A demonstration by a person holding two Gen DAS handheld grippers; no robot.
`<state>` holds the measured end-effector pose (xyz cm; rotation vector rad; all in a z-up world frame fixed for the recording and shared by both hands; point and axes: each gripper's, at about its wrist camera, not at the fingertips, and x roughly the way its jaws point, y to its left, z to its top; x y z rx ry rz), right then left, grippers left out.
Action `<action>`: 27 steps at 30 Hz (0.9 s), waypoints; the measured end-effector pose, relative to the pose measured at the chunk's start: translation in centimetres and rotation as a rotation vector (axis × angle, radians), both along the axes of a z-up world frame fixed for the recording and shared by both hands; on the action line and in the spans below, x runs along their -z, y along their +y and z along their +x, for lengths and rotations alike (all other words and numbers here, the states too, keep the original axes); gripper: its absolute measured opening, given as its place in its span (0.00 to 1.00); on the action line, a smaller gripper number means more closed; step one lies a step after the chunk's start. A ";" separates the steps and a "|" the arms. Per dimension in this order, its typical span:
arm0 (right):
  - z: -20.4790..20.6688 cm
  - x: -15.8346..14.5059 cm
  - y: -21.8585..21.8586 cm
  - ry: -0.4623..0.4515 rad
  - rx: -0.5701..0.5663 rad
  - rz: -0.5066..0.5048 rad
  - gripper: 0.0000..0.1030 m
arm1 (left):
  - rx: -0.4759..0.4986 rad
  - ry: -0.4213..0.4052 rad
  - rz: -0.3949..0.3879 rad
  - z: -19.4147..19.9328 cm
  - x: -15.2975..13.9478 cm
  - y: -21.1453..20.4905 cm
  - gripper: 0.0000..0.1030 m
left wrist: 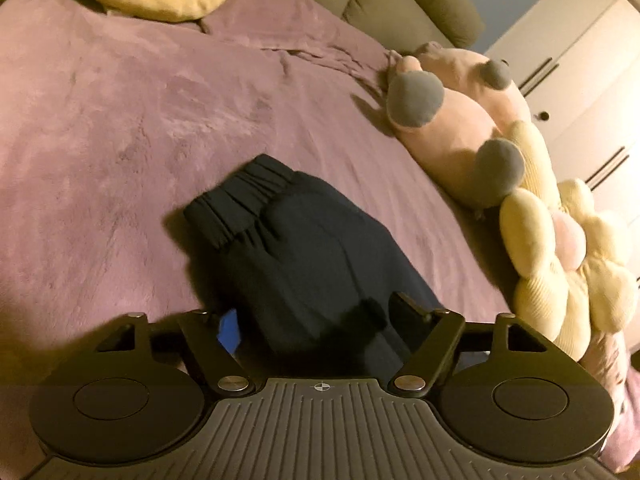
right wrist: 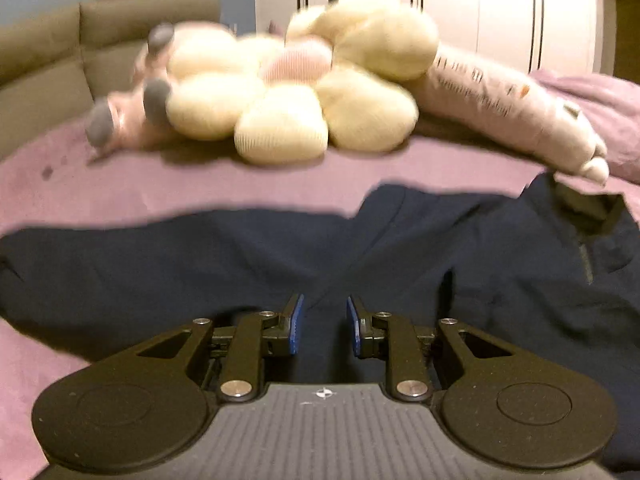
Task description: Fold large clothes
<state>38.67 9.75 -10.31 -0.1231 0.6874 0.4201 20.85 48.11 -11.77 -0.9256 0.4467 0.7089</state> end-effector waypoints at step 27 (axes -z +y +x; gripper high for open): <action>-6.0 -2.3 -16.9 0.119 0.212 0.443 0.24 | 0.845 -0.347 0.084 11.2 -11.3 -29.9 0.14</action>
